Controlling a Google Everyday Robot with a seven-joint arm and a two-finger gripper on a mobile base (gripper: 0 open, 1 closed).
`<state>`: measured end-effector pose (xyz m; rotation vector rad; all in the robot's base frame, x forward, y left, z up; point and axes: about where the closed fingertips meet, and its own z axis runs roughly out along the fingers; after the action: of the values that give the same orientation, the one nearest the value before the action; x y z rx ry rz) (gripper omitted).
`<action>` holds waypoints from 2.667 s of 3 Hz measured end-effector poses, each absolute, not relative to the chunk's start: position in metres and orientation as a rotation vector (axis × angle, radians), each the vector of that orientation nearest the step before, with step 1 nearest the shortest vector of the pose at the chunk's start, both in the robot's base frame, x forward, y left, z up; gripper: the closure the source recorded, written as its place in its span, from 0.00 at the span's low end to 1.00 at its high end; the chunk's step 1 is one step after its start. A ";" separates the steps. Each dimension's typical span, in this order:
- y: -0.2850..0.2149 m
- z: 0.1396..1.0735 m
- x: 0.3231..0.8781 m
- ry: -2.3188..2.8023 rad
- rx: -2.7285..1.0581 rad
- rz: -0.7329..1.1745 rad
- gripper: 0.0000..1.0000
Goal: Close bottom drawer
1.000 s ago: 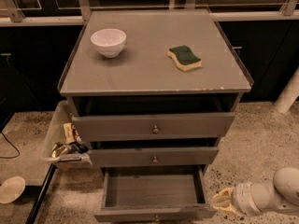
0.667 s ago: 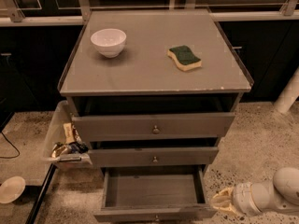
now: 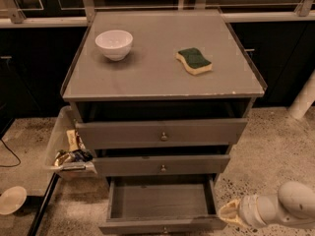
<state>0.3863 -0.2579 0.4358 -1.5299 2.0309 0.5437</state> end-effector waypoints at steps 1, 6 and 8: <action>-0.260 0.368 0.400 2.024 -1.477 0.605 1.00; -0.226 0.195 0.404 2.007 -1.411 0.684 1.00; -0.220 0.180 0.403 1.990 -1.438 0.653 0.81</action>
Offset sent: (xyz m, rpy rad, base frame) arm 0.0353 0.0003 -0.2175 0.1746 0.0679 -0.0175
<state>0.4026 -0.2195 0.1799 -1.4379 1.9903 0.6527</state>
